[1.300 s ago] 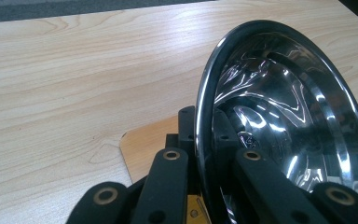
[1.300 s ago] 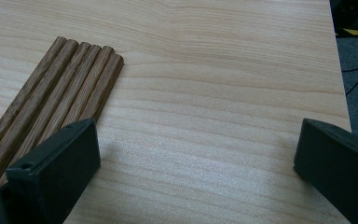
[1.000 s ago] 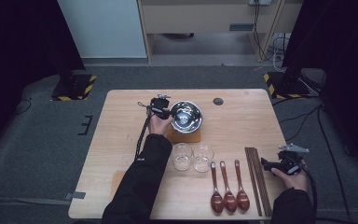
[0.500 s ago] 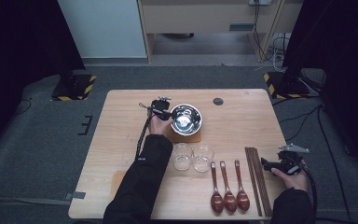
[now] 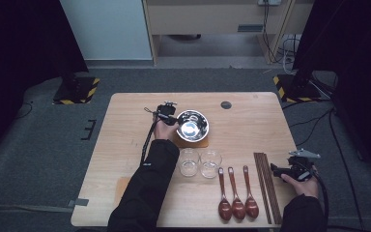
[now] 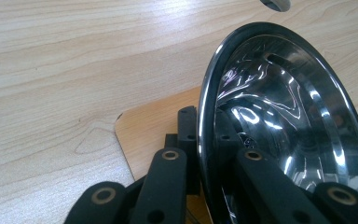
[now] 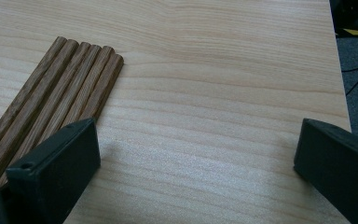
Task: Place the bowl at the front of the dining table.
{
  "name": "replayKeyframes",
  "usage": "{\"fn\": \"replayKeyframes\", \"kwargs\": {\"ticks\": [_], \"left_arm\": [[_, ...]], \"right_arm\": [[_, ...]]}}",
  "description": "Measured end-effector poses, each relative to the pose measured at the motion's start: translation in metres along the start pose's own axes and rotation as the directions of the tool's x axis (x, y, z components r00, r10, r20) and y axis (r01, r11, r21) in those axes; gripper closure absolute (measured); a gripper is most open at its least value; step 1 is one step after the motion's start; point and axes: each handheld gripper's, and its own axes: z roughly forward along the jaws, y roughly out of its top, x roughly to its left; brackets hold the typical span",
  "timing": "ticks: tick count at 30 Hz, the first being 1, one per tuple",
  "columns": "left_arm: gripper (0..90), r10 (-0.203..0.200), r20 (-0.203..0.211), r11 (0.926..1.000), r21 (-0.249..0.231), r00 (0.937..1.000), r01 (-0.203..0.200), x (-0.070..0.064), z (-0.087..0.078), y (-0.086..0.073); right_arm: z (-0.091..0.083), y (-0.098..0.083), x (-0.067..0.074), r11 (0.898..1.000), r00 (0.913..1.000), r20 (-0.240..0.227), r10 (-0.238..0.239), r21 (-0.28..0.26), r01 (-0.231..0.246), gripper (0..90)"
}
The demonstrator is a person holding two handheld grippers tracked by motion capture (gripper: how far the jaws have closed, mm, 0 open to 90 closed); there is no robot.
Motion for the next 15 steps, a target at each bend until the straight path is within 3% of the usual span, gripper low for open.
{"fn": "replayKeyframes", "kwargs": {"ticks": [7,15], "left_arm": [[83.4,-0.004,-0.001,0.9998,0.019,1.0000,0.004,0.0028,0.0003,-0.0010],[80.9,0.032,-0.018,0.9983,0.050,0.9993,-0.031,0.0035,0.0020,-0.0032]], "right_arm": [[-0.0001,0.0000,0.0001,1.000,1.0000,0.000,0.001,0.001,-0.001,0.3],[-0.0001,-0.0001,0.0002,1.000,1.0000,0.001,0.002,0.000,-0.002,0.3]]}}
